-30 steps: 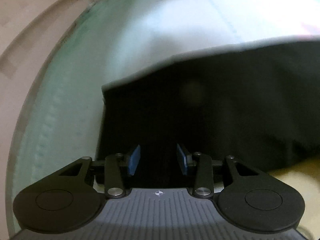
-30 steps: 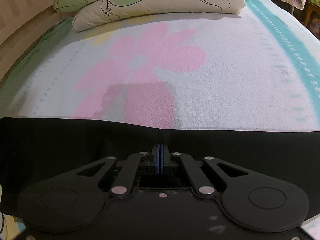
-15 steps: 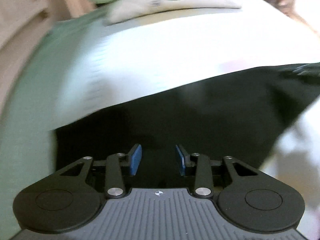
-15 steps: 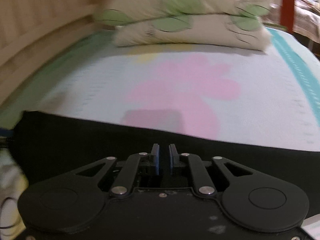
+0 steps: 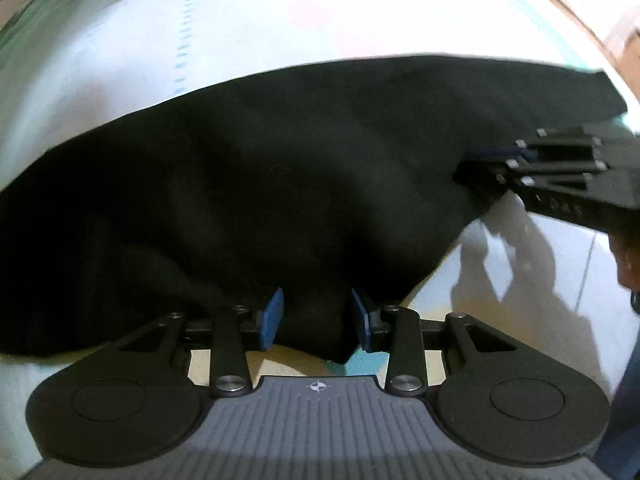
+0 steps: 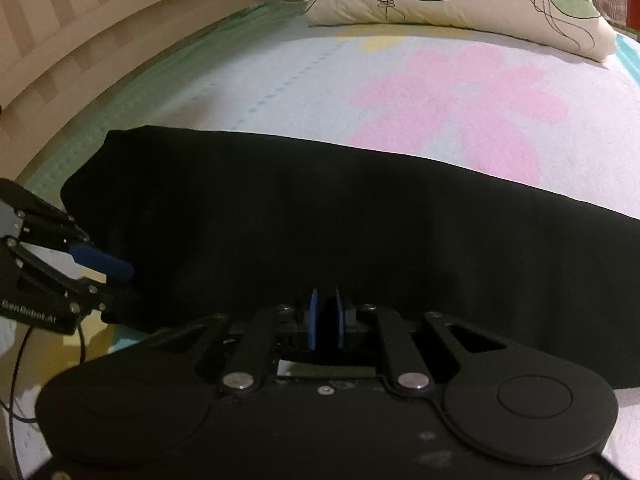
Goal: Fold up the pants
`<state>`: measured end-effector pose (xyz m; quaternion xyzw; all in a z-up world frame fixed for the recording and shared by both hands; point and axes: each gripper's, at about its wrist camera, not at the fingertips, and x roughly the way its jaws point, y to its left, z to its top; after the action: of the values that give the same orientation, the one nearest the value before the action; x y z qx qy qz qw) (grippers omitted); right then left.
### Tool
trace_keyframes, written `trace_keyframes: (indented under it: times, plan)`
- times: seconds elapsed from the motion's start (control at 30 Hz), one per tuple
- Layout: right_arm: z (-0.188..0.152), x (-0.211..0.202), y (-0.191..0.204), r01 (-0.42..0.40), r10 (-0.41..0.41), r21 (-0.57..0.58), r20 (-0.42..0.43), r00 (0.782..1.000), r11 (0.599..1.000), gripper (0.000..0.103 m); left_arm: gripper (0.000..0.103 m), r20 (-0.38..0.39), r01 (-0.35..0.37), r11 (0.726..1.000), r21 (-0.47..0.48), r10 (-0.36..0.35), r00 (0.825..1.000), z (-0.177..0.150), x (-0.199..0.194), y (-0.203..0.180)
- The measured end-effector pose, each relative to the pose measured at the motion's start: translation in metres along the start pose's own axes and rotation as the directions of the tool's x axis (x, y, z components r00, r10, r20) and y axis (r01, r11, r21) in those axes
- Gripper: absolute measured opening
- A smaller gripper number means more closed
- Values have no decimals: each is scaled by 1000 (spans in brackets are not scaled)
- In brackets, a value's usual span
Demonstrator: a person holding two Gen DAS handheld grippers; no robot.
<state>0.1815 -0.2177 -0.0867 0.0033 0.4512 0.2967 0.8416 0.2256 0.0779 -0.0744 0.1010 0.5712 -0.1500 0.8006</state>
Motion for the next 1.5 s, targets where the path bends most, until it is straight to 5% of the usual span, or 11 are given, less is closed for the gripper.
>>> trace_keyframes:
  times: [0.13, 0.27, 0.43, 0.57, 0.73, 0.87, 1.17, 1.4, 1.5]
  plan:
    - [3, -15, -12, -10, 7, 43, 58, 998, 999, 15, 37, 25, 32, 983, -180, -28, 999, 5, -7, 21]
    - [-3, -31, -16, -2, -1, 35, 81, 997, 999, 17, 37, 71, 120, 933, -340, -102, 992, 0, -19, 43]
    - [-14, -37, -8, -15, 14, 14, 105, 994, 1000, 17, 40, 37, 135, 879, -457, -133, 990, -1, -9, 44]
    - [-19, -47, -21, -33, 28, 44, 114, 993, 998, 17, 40, 66, 27, 894, -447, 2, 998, -12, -19, 16]
    - [-20, -51, -36, -41, 25, 118, 133, 991, 992, 19, 40, 101, -167, 920, -354, 216, 971, -9, -11, -21]
    - [-19, -53, -42, -48, 25, 139, 163, 986, 989, 19, 41, 125, -205, 920, -333, 259, 958, -10, 0, -31]
    - [-22, -58, -62, -85, 48, 188, 196, 979, 978, 19, 44, 71, -336, 873, -353, 383, 921, -6, 13, -24]
    - [-26, -65, -67, -114, 66, 221, 215, 974, 969, 19, 46, 72, -278, 850, -447, 344, 936, -5, 3, 4]
    - [-28, -65, -62, -129, 86, 198, 209, 974, 972, 19, 47, 40, -294, 870, -397, 336, 941, -1, 4, 6]
